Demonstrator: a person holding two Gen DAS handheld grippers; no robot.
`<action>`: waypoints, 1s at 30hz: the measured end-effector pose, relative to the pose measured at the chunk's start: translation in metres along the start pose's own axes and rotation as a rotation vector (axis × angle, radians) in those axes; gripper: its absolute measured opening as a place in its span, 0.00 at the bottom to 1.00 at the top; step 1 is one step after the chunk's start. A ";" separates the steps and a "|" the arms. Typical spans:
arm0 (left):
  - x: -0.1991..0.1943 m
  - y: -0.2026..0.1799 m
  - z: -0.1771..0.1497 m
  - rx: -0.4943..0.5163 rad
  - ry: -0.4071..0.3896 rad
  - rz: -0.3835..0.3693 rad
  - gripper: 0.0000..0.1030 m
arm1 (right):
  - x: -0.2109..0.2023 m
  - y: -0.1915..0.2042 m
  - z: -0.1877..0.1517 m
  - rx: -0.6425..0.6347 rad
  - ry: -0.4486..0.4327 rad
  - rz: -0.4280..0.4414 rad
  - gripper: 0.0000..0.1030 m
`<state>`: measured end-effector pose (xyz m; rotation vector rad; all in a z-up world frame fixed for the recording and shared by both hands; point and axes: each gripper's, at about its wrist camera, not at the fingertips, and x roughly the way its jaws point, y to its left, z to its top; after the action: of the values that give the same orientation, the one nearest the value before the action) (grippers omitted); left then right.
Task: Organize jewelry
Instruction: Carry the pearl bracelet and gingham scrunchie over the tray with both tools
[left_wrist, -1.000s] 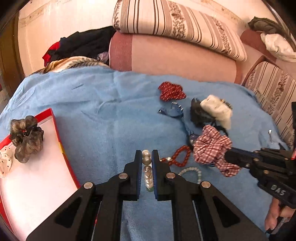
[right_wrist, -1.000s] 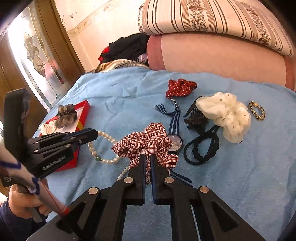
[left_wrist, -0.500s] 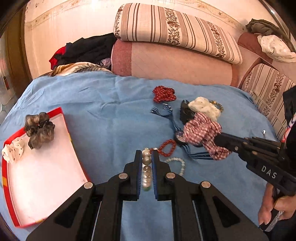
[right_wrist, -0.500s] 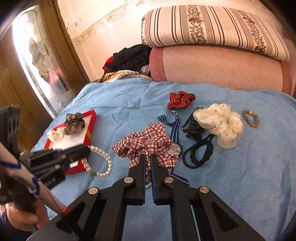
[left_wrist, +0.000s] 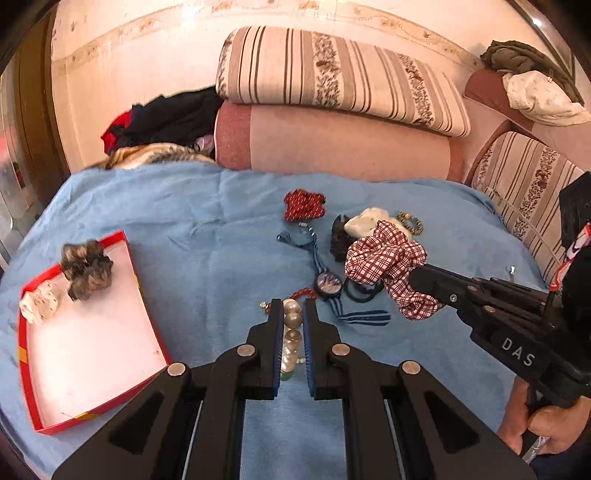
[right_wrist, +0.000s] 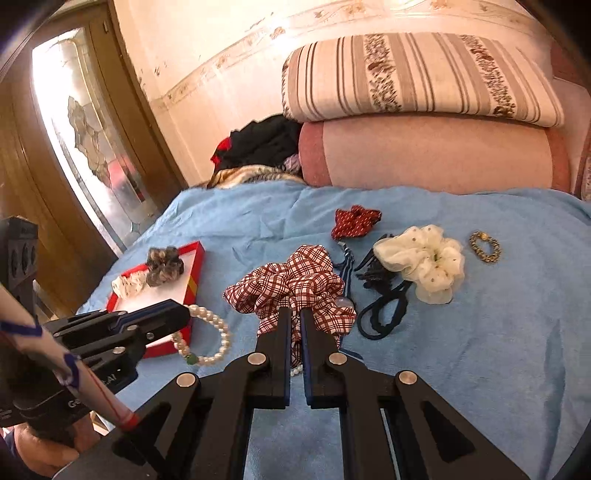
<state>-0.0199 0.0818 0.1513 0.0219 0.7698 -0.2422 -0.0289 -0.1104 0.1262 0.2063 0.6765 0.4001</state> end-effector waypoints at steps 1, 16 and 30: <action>-0.007 -0.003 0.002 0.003 -0.008 0.001 0.09 | -0.005 -0.001 0.001 0.003 -0.009 0.001 0.05; -0.102 -0.036 0.008 0.015 -0.110 -0.035 0.09 | -0.107 0.020 -0.021 0.021 -0.168 -0.042 0.05; -0.071 0.074 -0.009 -0.142 -0.100 0.031 0.10 | -0.028 0.071 -0.026 -0.030 0.000 -0.009 0.05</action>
<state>-0.0586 0.1691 0.1886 -0.1114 0.6848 -0.1575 -0.0861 -0.0571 0.1449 0.1751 0.6713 0.4012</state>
